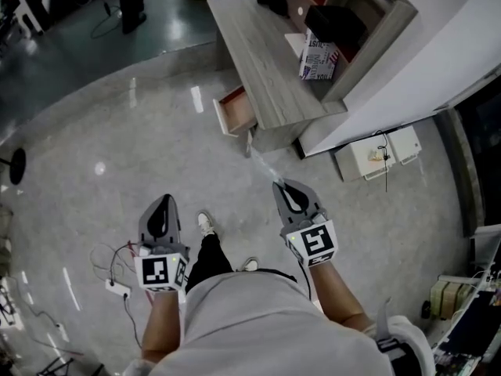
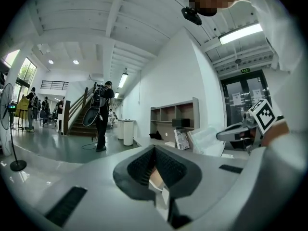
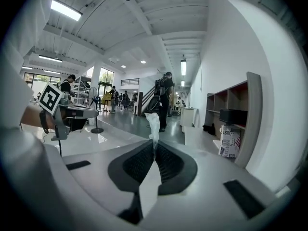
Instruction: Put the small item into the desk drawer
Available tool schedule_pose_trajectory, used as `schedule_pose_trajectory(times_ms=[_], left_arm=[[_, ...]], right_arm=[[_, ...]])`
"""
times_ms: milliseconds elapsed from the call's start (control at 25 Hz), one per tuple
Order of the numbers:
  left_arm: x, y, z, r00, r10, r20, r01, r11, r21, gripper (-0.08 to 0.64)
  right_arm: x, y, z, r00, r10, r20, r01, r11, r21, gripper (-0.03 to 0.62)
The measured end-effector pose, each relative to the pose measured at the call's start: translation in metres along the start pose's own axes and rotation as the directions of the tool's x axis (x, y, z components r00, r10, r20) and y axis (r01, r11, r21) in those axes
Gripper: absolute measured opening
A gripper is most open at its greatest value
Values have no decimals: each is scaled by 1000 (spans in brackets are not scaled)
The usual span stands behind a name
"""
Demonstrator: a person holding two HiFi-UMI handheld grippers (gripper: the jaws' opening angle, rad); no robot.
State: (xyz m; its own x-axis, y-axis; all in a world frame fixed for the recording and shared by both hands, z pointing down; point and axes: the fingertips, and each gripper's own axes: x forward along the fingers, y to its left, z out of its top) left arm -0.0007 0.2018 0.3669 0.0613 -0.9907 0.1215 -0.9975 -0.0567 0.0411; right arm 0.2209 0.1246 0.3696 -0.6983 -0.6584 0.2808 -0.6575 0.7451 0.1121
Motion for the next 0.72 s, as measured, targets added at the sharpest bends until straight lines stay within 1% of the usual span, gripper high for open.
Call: schedule_pose_trajectory(times_ms=[200,320,440,600,720], left_arm=[[64,70,12,1000,-29,-1,29,999,-16,18],[99,106,22,998,-56,1,56,998,-13,18],[126,137,27,997,-76,0,76,997,-13,18],[155,162,31,995,-99,-1,99,995,-27,18],[173,162,29,992,-125,-14,124,991,-39,18]], right_arm=[[92,5,45,1000,-2,13,3,999,-42,29],[136,8,60,1000,-19,-4,19,999,-41,29],[167,6,69,999,-47,-24,46,998,-38,29],[190,-4,79,996,-83,-35,82,996,-31,29],[198,-16,79,993,-105,-50,104,994,-22,29]])
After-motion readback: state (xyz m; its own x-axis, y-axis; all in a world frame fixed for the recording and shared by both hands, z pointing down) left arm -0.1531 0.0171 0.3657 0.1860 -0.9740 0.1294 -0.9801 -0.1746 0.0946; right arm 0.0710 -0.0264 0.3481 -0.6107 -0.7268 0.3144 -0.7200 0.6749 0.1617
